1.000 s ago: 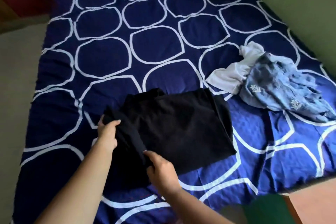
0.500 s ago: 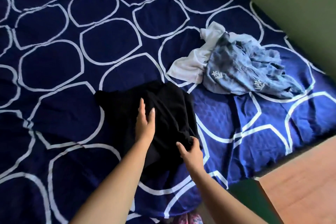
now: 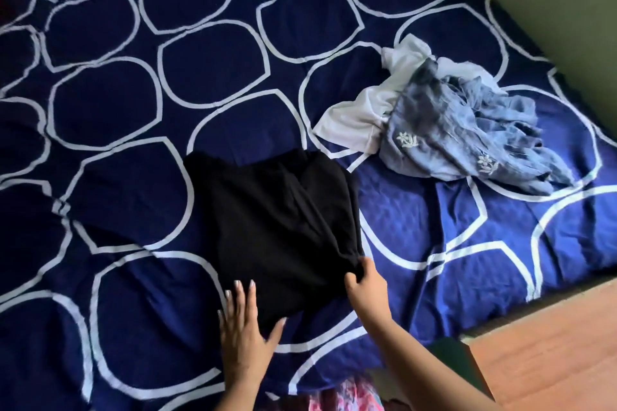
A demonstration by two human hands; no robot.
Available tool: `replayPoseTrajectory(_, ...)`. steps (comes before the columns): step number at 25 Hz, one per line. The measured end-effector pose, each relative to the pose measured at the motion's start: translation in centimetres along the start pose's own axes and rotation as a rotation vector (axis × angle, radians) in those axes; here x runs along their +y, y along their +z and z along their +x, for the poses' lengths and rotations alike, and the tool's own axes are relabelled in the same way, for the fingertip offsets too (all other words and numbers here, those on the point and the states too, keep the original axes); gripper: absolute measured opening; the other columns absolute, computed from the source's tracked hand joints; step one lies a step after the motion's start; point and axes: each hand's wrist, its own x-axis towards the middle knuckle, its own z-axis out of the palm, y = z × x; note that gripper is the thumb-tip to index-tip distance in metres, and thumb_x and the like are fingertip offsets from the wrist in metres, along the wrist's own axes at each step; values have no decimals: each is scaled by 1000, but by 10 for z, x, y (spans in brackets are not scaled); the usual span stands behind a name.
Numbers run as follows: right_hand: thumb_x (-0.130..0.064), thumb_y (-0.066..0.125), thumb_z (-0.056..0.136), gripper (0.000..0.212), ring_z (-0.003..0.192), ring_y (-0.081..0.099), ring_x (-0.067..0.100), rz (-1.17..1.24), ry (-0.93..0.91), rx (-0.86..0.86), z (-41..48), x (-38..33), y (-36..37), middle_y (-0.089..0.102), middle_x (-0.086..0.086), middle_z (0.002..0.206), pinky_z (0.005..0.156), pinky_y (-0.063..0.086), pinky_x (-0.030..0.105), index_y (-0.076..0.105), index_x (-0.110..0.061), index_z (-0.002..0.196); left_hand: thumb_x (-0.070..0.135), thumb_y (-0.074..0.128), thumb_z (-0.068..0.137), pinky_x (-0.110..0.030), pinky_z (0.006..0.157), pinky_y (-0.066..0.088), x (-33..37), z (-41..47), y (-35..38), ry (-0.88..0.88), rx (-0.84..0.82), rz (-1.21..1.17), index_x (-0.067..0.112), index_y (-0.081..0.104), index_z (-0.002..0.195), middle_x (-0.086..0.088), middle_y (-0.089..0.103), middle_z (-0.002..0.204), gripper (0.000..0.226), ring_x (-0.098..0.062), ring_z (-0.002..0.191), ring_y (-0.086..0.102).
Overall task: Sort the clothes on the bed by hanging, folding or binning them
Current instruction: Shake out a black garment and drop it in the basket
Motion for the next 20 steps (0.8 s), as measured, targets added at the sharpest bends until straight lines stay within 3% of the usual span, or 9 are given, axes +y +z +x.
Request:
replayPoseTrajectory(2, -29, 57, 82, 22, 88, 58, 24, -68, -131, 72, 5, -12, 1, 63, 1, 93, 74, 47, 35, 49, -21, 101, 45, 69, 82, -53, 105, 38, -8, -1, -4, -42, 47, -71, 28, 7, 153, -13, 17, 158, 96, -37, 141, 26)
replayPoseTrajectory(4, -41, 63, 80, 50, 102, 59, 27, -160, -247, 108, 13, -30, 6, 64, 4, 106, 80, 49, 36, 46, -21, 122, 20, 81, 71, -49, 107, 40, -11, 1, -6, -85, 63, -208, 41, -2, 151, -6, 6, 160, 117, -32, 144, 21)
replayPoseTrajectory(7, -37, 67, 82, 84, 115, 54, 33, -257, -264, 37, 38, -57, 15, 57, 11, 128, 90, 44, 39, 18, -18, 149, 48, 66, 73, -22, 109, 34, -4, 5, -13, -57, 128, -421, 31, 16, 152, 1, 0, 160, 95, -18, 145, 16)
replayPoseTrajectory(9, -30, 61, 88, 76, 117, 53, 35, -263, -205, 33, 50, -65, 16, 53, 12, 133, 90, 43, 41, 17, -19, 149, 58, 57, 73, -5, 104, 26, 4, 12, -19, -247, 213, -694, 21, 25, 150, 3, 11, 158, 91, -8, 141, 19)
replayPoseTrajectory(11, -28, 60, 89, 65, 110, 52, 39, -357, -206, 217, 52, -58, 19, 55, 16, 128, 87, 41, 43, 29, -13, 144, 54, 62, 77, -18, 100, 36, 2, 21, -20, -507, 296, -923, 16, 35, 145, -6, 39, 145, 82, -19, 132, 42)
replayPoseTrajectory(13, -37, 61, 88, 67, 108, 49, 42, -408, -141, 328, 41, -39, 24, 53, 19, 125, 86, 41, 46, 34, -10, 143, 44, 69, 80, -30, 93, 44, -6, 30, -19, -663, 229, -942, 10, 48, 133, -10, 59, 124, 66, -26, 114, 58)
replayPoseTrajectory(16, -45, 64, 84, 58, 113, 51, 39, -207, -19, 209, 20, -15, 29, 55, 13, 121, 85, 43, 45, 42, -13, 128, 36, 73, 81, -38, 90, 50, -21, 33, -20, -659, 53, -901, 11, 60, 115, -5, 69, 106, 44, -23, 100, 65)
replayPoseTrajectory(18, -34, 64, 87, 39, 107, 56, 36, -54, -28, 97, 8, -4, 30, 60, 11, 112, 78, 40, 39, 45, -15, 115, 33, 72, 83, -41, 90, 50, -32, 23, -25, -636, 61, -906, 11, 60, 116, -4, 69, 105, 41, -22, 99, 64)
replayPoseTrajectory(20, -33, 59, 91, 29, 100, 59, 37, -62, -20, 16, -8, 8, 35, 63, 13, 106, 71, 39, 37, 40, -18, 108, 23, 69, 87, -37, 88, 48, -47, 6, -30, -638, 78, -873, 8, 58, 119, -6, 67, 107, 38, -25, 101, 62)
